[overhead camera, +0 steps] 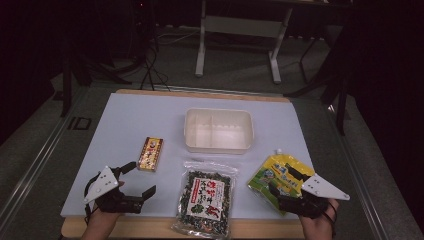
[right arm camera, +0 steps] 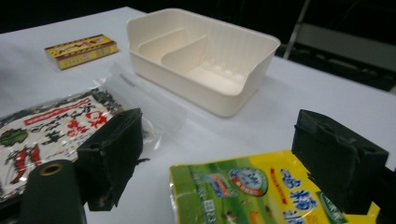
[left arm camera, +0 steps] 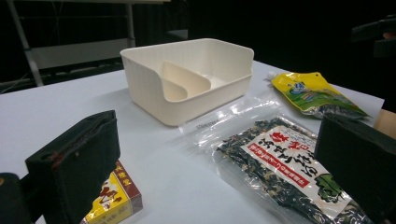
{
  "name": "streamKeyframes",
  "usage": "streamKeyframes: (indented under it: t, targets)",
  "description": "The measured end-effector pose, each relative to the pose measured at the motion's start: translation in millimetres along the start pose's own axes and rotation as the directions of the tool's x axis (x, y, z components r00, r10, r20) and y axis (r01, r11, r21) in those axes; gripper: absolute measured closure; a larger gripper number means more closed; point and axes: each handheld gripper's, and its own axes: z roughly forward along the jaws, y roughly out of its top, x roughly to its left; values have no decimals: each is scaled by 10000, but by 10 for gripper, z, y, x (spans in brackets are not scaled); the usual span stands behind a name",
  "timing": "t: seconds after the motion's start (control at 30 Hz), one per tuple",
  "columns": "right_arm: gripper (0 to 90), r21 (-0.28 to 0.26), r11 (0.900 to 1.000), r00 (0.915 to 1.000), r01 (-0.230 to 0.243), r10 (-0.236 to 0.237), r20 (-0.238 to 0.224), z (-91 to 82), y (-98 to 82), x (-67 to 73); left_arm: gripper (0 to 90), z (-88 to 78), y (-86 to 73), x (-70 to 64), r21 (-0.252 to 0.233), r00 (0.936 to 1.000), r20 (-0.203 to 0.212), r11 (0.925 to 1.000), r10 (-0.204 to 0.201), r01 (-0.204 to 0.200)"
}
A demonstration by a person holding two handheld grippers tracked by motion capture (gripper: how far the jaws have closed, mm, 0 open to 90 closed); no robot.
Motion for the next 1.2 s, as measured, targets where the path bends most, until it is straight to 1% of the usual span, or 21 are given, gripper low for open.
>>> streamKeyframes:
  t: [0.03,0.07,0.1,0.13,0.17,0.23,0.3,0.33,0.37,0.5,0.53,0.6,0.67,0.73,0.77,0.8,0.83,0.9,1.03,1.13,1.2]
  targets:
    - [153,68,10000,10000,-46,46,32,-3,3,0,6,5,1,-9,-20,10000,-20,10000,17,-17]
    - [147,84,9999,10000,-89,88,32,-7,6,-1,7,12,0,-15,-1,9999,-8,9999,116,-116]
    - [137,52,9998,9998,-190,190,11,-12,9,-6,7,22,-2,-23,34,9998,28,9998,171,-171]
    - [137,52,9998,9998,-190,190,11,-12,9,-6,7,22,-2,-23,34,9998,28,9998,171,-171]
    - [137,-82,9997,9997,-226,226,18,-19,12,-20,7,31,-8,-32,87,9998,1,9998,201,-201]
    - [137,-107,9997,9998,-213,213,-3,-22,14,-25,6,39,-15,-33,70,9997,148,9998,169,-170]
    - [137,-138,9996,9997,-232,231,-73,-26,16,-36,7,40,-19,-33,18,9997,120,9998,202,-202]
    - [136,-160,9994,9995,-311,309,-73,-30,16,-42,7,43,-30,-21,-148,9996,233,9998,136,-132]
    - [130,-141,9994,9995,-306,304,-82,-31,17,-55,7,50,-41,-12,-178,9998,189,9998,108,-105]
    - [123,-179,9990,9992,-405,405,-14,-42,28,-69,7,68,-59,6,-71,9997,235,10000,67,-65]
    - [118,-92,9986,9987,-515,515,-26,-51,42,-65,7,71,-58,5,-62,9996,255,9999,94,-92]
    - [104,-81,9977,9977,-674,673,-52,-61,63,-56,6,87,-61,-1,-67,9994,344,10000,74,-72]
    - [102,-69,9963,9960,-854,852,-251,-67,101,-36,6,110,-65,4,-25,9992,390,10000,96,-95]
    - [101,-73,9971,9958,-762,758,-522,-76,131,-18,6,131,-64,11,32,9990,424,9999,124,-125]
    - [101,-17,9980,9969,-627,625,-478,-78,156,-6,7,139,-63,12,24,9991,412,9999,107,-108]
    - [101,18,9981,9969,-612,613,-498,-76,179,-2,7,141,-62,12,-7,9990,442,10000,74,-74]
    - [101,29,9975,9952,-705,705,-674,-71,200,-7,7,141,-61,11,-32,9988,485,10000,45,-43]
    - [101,144,9966,9935,-812,821,-786,-48,231,-25,7,140,-61,2,7,9988,475,10000,71,-71]
    - [96,322,9964,9907,-784,815,-1089,19,280,-61,6,138,-58,3,-11,9989,473,10000,64,-64]
    - [95,395,9952,9866,-893,939,-1338,83,318,-80,6,144,-63,3,8,9988,488,10000,31,-32]
    - [93,591,9942,9807,-903,991,-1688,168,353,-76,7,148,-66,-1,39,9989,457,10000,35,-37]
